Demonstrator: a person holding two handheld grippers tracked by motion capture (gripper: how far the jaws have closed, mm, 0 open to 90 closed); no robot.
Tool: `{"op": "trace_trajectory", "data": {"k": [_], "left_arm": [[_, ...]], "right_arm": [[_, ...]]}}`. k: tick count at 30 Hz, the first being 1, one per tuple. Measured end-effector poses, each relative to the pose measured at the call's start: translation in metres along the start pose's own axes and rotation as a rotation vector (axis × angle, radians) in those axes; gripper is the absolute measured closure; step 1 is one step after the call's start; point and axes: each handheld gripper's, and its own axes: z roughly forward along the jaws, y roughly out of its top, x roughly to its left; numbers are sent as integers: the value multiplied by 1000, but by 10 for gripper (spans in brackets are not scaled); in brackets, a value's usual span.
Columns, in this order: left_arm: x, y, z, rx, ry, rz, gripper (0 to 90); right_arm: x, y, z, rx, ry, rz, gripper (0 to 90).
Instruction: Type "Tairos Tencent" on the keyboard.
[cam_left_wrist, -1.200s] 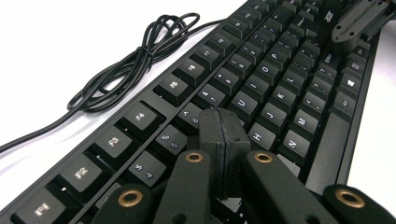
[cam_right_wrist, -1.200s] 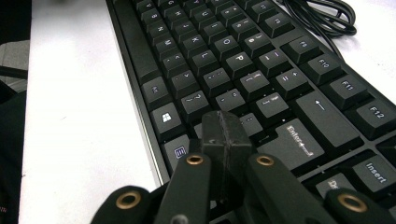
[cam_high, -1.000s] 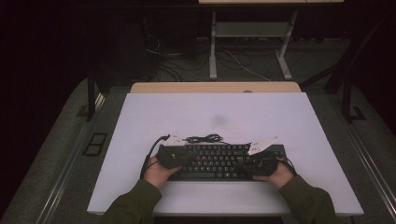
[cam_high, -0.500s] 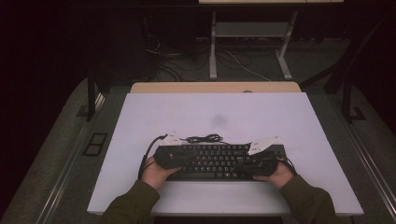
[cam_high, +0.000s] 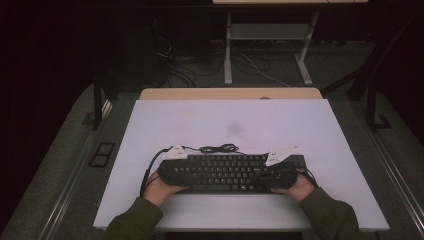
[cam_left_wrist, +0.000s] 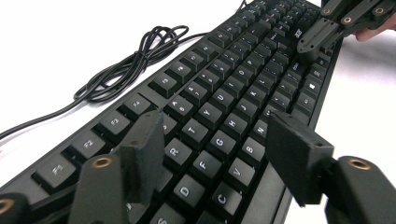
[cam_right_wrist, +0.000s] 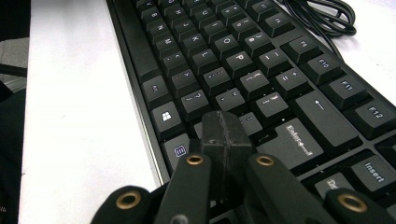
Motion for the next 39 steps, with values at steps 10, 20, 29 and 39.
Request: {"op": "trace_trajectory", "data": {"k": [10,20,29,39], "left_arm": [[2,-4,-7,-10,13,-17,333],[4,-7,-9,-11,27,-32,410],[7,-8,-12,-13,63,-38,620],[6,-7,-9,18,81,-29,834]], "right_arm": [[2,5,-5,-42,5,2,873],[-4,13,-6,-114,4,51,646],[-9,21,-1,-179,-7,101,419],[-14,30,6,-211,-20,126,344]]}}
